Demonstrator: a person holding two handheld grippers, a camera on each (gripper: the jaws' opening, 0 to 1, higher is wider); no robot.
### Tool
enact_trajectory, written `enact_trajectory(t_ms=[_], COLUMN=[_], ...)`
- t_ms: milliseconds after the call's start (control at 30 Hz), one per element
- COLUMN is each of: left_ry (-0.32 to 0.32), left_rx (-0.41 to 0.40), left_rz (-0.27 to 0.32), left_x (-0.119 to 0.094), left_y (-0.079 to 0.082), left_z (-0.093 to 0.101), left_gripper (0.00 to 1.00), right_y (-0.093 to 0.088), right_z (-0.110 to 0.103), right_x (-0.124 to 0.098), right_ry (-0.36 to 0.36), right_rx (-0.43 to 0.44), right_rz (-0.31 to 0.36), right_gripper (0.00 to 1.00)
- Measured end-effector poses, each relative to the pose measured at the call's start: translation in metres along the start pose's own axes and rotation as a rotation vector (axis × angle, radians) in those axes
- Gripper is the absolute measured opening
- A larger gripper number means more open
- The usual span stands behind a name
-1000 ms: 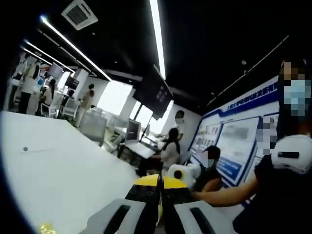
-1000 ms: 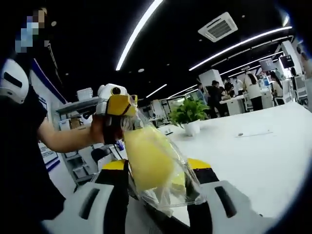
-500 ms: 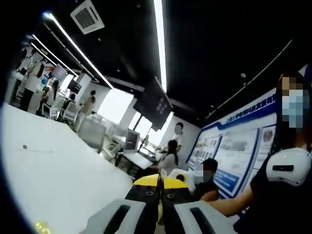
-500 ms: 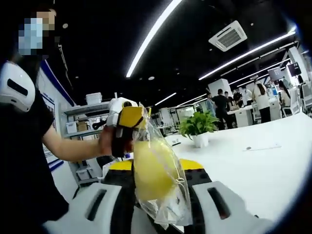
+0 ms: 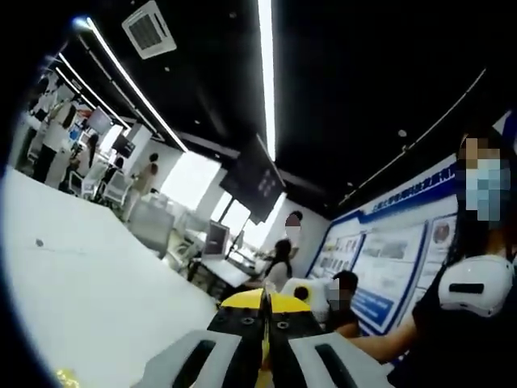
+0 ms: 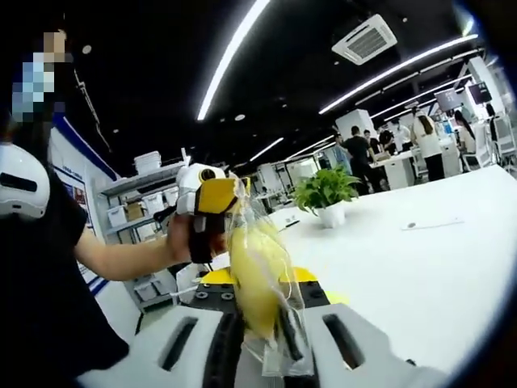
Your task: Compare the silicone blocks by pressing each to a similar depth, holding the contact briefly, and releasing to observe deformation and rebound differences across the visible hardness samples.
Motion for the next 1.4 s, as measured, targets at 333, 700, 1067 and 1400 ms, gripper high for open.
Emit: enact_trajectory(t_ms=[333,700,1067,1400], left_ry=[-0.002,0.007,0.035,0.051], left_rx=[-0.004,-0.009,-0.014,-0.006], left_rz=[-0.006,0.001,0.001,0.017], left_x=[-0.001,-0.004,-0.01,-0.012], left_y=[0.001,0.003,0.011,0.009], left_z=[0.0,0.005,0.007,0.008], left_gripper=[0.0,0.0,0.0,0.0], right_y=[-0.001,0.003,0.01,0.01], right_z=[-0.002,-0.004,-0.006,-0.007], right_x=[0.001,0.002,0.01,0.01], right_ry=[0.004,0.025,0.055,0.066], right_rx=[0.047,0.045,0.047,0.036], right_rz=[-0.011,-0.028,-0.056,-0.076], right_gripper=[0.07,0.08,0.08,0.08])
Point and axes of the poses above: the point that each gripper's makers call its tool centre point, and the gripper's own axes: x roughly forward along the fingers, z roughly to its right, y roughly out of its top, the point moved 8 cm from there along -x, roughly backward along the fingers, and after that the axes turned 6 degrees about -y, right-handed, at the moved point
